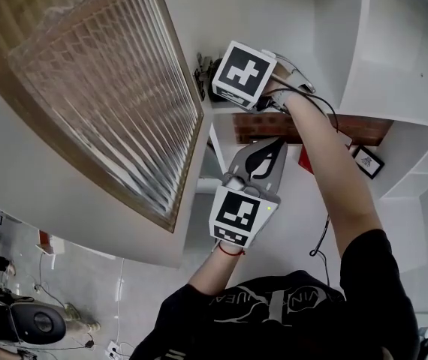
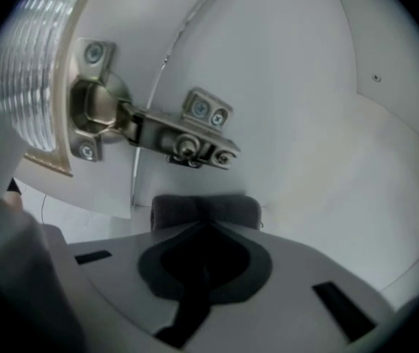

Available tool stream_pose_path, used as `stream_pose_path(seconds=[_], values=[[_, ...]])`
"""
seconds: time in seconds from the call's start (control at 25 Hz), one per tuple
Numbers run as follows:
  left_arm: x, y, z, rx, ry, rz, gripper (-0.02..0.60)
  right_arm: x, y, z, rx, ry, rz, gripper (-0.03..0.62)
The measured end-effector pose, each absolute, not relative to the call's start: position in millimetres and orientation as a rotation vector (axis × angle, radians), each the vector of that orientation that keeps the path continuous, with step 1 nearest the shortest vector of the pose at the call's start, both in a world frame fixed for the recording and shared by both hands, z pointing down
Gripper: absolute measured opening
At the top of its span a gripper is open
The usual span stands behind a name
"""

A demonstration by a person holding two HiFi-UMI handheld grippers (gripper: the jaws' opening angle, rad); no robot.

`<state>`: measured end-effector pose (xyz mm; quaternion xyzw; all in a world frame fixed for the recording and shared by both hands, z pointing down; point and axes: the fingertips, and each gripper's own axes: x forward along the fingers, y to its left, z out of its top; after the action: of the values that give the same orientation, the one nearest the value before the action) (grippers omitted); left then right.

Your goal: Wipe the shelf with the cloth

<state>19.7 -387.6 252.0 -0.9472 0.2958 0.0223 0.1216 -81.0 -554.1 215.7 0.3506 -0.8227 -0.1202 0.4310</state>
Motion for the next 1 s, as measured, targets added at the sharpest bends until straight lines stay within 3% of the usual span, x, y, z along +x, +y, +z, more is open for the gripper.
stream_pose_path(seconds=[0.4, 1.0], values=[[46, -370, 257, -2.777, 0.795, 0.078, -0.015, -58, -531, 212, 0.966, -2.030, -0.294, 0.009], [66, -344, 272, -2.819, 0.686, 0.065, -0.014, 38, -510, 210, 1.269, -1.777, -0.260, 0.009]])
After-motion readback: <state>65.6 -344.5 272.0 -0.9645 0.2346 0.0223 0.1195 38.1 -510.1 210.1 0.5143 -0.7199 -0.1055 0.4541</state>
